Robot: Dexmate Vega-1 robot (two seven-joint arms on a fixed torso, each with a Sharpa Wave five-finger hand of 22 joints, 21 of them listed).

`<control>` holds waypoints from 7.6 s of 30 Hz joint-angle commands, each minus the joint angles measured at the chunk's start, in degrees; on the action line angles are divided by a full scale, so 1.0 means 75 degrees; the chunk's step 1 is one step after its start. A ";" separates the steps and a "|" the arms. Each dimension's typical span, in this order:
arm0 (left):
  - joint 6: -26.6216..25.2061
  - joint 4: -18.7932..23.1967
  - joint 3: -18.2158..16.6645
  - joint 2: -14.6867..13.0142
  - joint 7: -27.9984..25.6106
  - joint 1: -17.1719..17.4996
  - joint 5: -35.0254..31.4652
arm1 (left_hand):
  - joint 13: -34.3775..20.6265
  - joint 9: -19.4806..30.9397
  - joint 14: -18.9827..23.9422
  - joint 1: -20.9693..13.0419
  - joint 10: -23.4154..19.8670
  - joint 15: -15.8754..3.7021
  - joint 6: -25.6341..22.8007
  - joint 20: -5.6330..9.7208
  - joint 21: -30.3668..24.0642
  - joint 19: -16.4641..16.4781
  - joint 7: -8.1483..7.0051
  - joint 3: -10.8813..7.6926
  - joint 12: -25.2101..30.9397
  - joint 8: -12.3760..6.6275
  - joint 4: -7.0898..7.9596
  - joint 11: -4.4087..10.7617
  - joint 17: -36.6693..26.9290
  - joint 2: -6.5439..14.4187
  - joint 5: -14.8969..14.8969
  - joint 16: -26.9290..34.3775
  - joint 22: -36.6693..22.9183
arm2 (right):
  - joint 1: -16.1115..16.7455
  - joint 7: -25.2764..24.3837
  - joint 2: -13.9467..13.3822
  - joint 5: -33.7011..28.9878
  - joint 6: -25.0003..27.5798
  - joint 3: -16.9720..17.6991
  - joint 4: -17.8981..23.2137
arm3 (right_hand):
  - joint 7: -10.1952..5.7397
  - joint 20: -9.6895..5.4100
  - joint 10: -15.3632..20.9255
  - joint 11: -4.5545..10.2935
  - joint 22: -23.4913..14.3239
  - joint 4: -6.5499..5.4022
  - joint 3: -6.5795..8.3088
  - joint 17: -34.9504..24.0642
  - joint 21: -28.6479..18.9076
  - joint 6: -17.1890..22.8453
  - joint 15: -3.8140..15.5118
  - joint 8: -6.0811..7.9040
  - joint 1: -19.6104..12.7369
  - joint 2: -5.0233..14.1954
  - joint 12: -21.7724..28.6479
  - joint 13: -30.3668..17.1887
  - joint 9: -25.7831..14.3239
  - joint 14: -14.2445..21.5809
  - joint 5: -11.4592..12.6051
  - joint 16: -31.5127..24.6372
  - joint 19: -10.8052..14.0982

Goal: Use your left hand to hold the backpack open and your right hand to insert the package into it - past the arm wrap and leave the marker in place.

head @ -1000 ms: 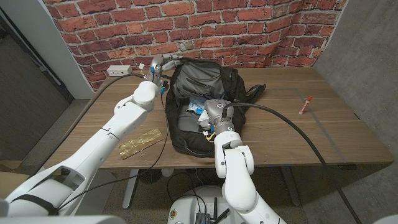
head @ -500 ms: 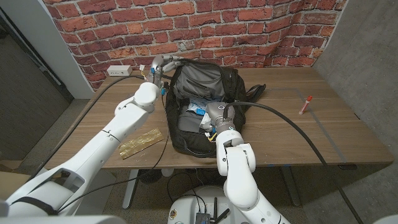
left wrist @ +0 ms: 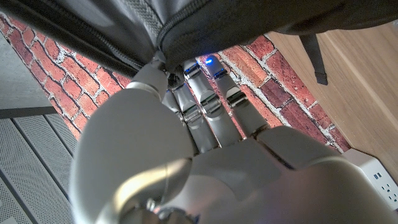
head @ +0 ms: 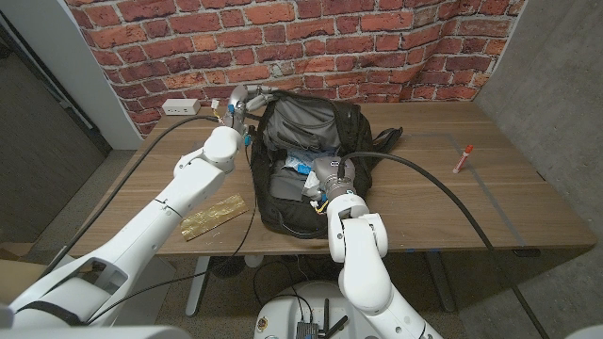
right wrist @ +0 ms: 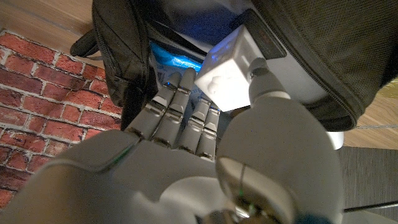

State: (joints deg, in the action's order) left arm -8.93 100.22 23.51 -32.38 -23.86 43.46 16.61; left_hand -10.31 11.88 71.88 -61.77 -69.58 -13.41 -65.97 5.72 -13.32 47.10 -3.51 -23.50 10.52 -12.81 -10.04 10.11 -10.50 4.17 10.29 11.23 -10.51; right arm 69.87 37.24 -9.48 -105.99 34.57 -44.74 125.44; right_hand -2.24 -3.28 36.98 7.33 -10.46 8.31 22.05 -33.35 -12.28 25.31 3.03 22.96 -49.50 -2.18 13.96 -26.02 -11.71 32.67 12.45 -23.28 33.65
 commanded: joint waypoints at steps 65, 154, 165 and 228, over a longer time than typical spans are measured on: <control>0.0029 0.0160 -0.0055 0.0016 -0.0157 0.0211 0.0026 | -0.0041 0.0031 0.0161 0.0021 -0.0070 -0.0052 -0.0002 0.0784 0.0047 0.0147 0.0051 -0.0051 0.0038 -0.0046 0.0018 -0.0048 -0.0019 0.0086 0.0058 0.0015 -0.0013 | 0.1080 -0.0198 -0.0317 0.0831 -0.0242 0.0554 0.1585 | -0.0044 0.0359 -0.2194 -0.0639 -0.0018 -0.0171 -0.0753 0.0488 -0.0058 -0.1765 0.0002 -0.1360 0.1096 -0.0120 -0.0320 0.0671 0.0122 -0.1641 -0.0263 0.0996 -0.0328; -0.1453 0.1789 -0.0472 -0.0419 -0.0423 0.0846 0.0563 | -0.0041 0.0034 0.0173 0.0018 -0.0092 -0.0050 0.0002 0.0779 0.0071 0.0132 0.0072 -0.0050 0.0048 -0.0046 0.0023 -0.0071 -0.0023 0.0101 0.0062 0.0021 -0.0010 | 0.2433 -0.4952 -0.2877 0.7291 0.0275 0.3470 0.2823 | 0.0082 0.0198 -0.1551 -0.0705 0.0010 -0.0201 -0.0844 0.0721 -0.0012 -0.0953 0.0115 -0.1297 0.1474 0.0255 -0.0224 0.1040 0.0126 -0.1386 -0.0183 0.1014 -0.0285; -0.1655 0.1943 -0.0462 -0.0632 -0.0272 0.0737 0.0684 | -0.0041 0.0035 0.0175 0.0018 -0.0074 -0.0051 0.0003 0.0776 0.0073 0.0132 0.0076 -0.0050 0.0039 -0.0045 0.0020 -0.0070 -0.0023 0.0099 0.0063 0.0021 -0.0009 | 0.2196 -0.5556 -0.3477 0.8304 0.0370 0.3623 0.2724 | 0.0089 0.0184 -0.1552 -0.0692 0.0011 -0.0192 -0.0842 0.0738 -0.0008 -0.0948 0.0123 -0.1321 0.1487 0.0297 -0.0237 0.1069 0.0126 -0.1384 -0.0167 0.1020 -0.0282; -0.2397 0.3243 -0.1335 -0.2333 0.0633 0.1765 0.2008 | -0.0067 0.0023 0.0023 0.0070 -0.0172 -0.0049 0.0144 0.0776 0.0140 -0.0007 0.0039 -0.0066 0.0054 0.0001 0.0030 -0.0056 -0.0001 0.0113 0.0071 -0.0044 0.0004 | 0.1752 -0.7654 -0.4726 1.3379 -0.2260 0.5241 0.0620 | 0.0152 0.0101 -0.1814 -0.0667 0.0050 -0.0215 -0.0881 0.0907 0.0124 -0.0946 -0.0044 -0.1492 0.1780 0.0696 -0.0367 0.1345 0.0129 -0.1813 -0.0080 0.1261 -0.0547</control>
State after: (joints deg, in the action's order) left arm -27.18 123.91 14.70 -47.68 -20.97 55.19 29.53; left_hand -10.53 11.88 72.36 -61.23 -69.54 -13.74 -65.25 5.61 -12.44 47.41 -3.36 -23.50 10.48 -12.61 -10.04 9.76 -10.24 4.68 10.63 11.19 -10.41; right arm 84.60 -19.06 -44.06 -9.45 20.96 -5.79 133.29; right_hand -1.42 -2.77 23.40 2.35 -10.14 6.77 15.63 -26.54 -11.43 18.21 2.34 11.86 -36.28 2.66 11.41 -15.95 -10.68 19.28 11.29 -13.96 29.66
